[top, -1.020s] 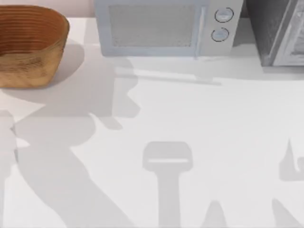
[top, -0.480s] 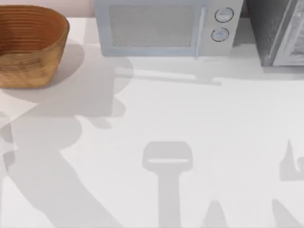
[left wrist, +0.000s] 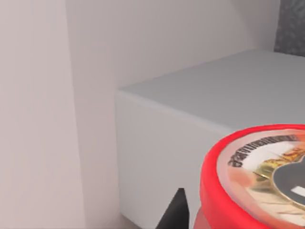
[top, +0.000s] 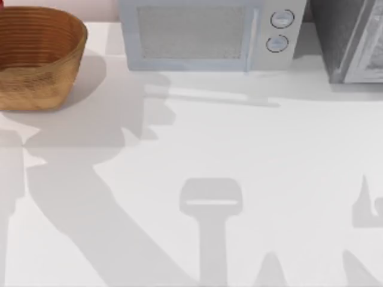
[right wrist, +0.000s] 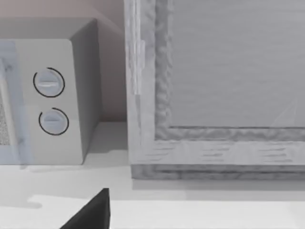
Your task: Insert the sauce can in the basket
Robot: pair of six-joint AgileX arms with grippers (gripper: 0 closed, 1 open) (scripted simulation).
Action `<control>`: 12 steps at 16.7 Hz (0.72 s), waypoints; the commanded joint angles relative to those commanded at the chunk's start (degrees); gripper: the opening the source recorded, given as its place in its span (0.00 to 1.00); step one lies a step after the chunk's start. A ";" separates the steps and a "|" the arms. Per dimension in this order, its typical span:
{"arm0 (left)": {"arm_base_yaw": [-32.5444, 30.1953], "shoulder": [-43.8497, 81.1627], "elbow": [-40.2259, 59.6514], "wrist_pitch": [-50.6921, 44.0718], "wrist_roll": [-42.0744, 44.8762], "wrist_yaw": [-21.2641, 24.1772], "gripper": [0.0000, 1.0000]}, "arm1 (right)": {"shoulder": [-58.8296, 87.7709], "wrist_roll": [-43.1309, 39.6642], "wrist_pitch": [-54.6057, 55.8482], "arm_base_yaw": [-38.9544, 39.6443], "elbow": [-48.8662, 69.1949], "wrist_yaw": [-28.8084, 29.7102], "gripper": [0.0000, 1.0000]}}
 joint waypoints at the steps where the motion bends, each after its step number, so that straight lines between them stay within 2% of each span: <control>1: 0.00 0.00 0.00 0.00 0.00 0.00 0.00 | 0.00 0.00 0.00 0.00 0.00 0.00 1.00; 12: 0.00 0.00 0.00 0.00 0.00 0.00 0.83 | 0.00 0.00 0.00 0.00 0.00 0.00 1.00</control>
